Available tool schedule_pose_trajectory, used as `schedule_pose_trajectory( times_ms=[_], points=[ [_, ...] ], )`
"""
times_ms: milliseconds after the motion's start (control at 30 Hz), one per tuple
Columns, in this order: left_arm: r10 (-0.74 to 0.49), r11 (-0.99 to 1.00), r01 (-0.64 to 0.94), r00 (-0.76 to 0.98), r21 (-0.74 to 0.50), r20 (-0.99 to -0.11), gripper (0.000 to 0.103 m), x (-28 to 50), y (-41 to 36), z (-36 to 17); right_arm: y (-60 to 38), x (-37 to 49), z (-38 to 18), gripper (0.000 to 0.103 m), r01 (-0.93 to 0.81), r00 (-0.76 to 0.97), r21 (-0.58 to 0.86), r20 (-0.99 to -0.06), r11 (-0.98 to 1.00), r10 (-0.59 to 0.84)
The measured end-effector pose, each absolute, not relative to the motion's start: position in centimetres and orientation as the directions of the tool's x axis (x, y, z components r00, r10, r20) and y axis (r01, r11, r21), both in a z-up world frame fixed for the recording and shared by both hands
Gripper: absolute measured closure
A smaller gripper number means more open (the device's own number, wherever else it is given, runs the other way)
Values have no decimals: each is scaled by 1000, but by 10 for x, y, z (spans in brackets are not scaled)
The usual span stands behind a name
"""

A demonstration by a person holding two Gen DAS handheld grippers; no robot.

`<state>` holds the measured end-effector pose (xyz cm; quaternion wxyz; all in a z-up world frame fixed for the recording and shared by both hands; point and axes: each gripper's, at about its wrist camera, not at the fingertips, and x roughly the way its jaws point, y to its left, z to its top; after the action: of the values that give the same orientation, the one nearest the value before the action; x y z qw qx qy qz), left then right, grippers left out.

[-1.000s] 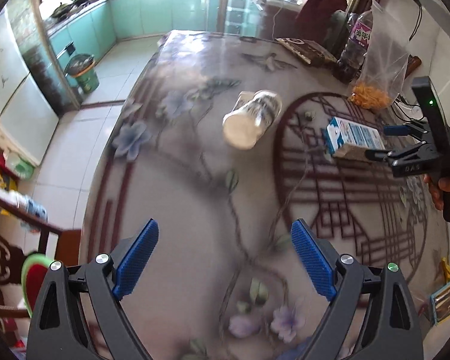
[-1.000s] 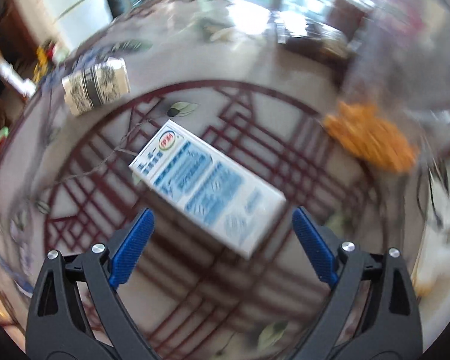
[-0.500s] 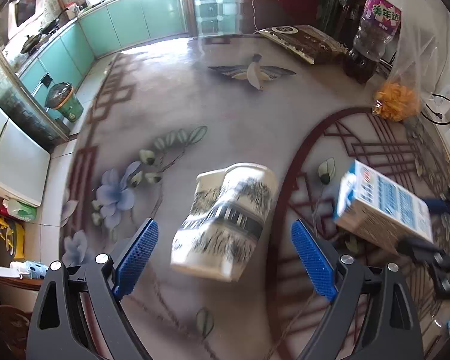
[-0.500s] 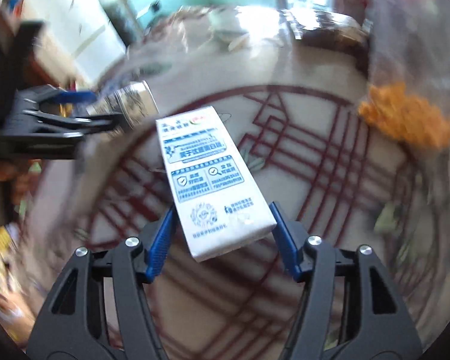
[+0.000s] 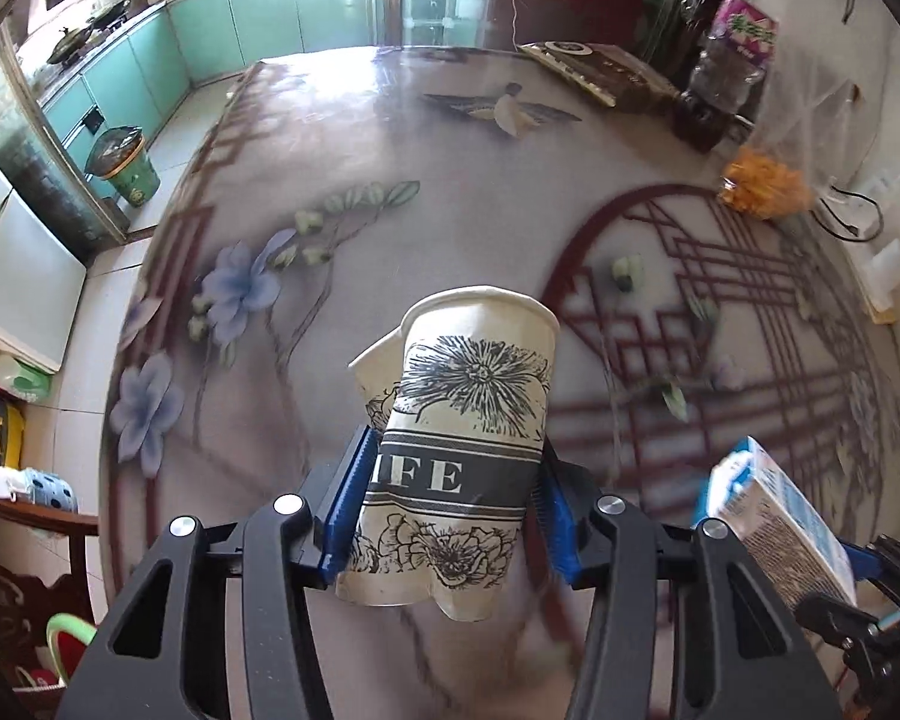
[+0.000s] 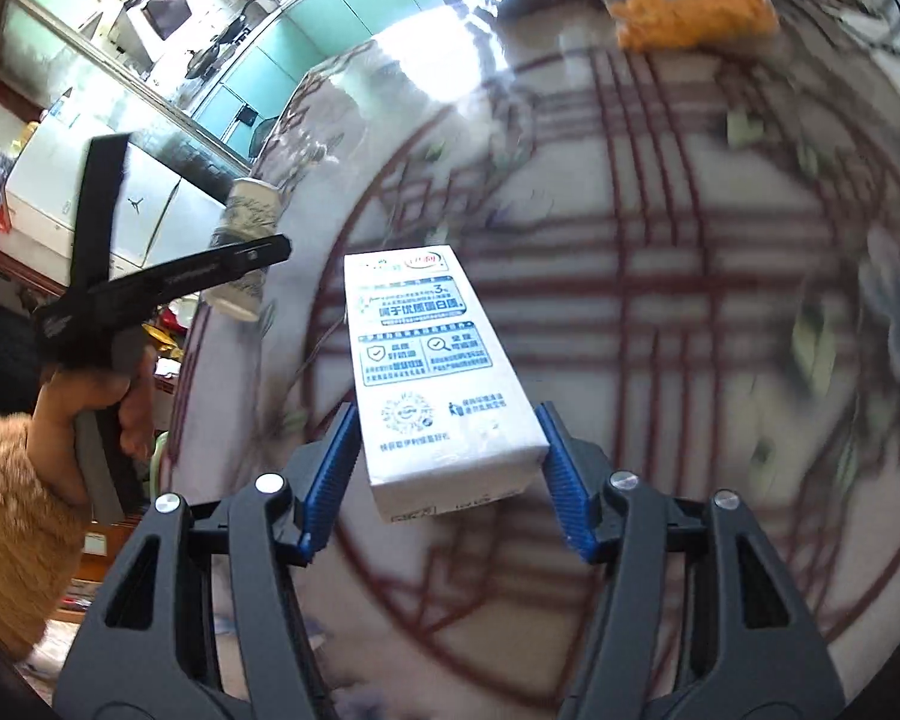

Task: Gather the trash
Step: 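Carry the paper cup and milk carton over the red bucket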

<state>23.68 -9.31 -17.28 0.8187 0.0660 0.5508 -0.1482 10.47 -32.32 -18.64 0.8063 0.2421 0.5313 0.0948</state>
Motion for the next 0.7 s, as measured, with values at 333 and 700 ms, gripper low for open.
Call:
schedule_pose_trajectory(
  times_ms=[333,700],
  points=[
    [-188,957,277,346,-92,-919,55,132,-19,-152,-254,68,-173,47,44,384,481,-817,875,430],
    [-247,952,269,393,-145,-886,55,73,38,-137,-205,43,-157,52,37,396,424,-838,905,376]
  ],
)
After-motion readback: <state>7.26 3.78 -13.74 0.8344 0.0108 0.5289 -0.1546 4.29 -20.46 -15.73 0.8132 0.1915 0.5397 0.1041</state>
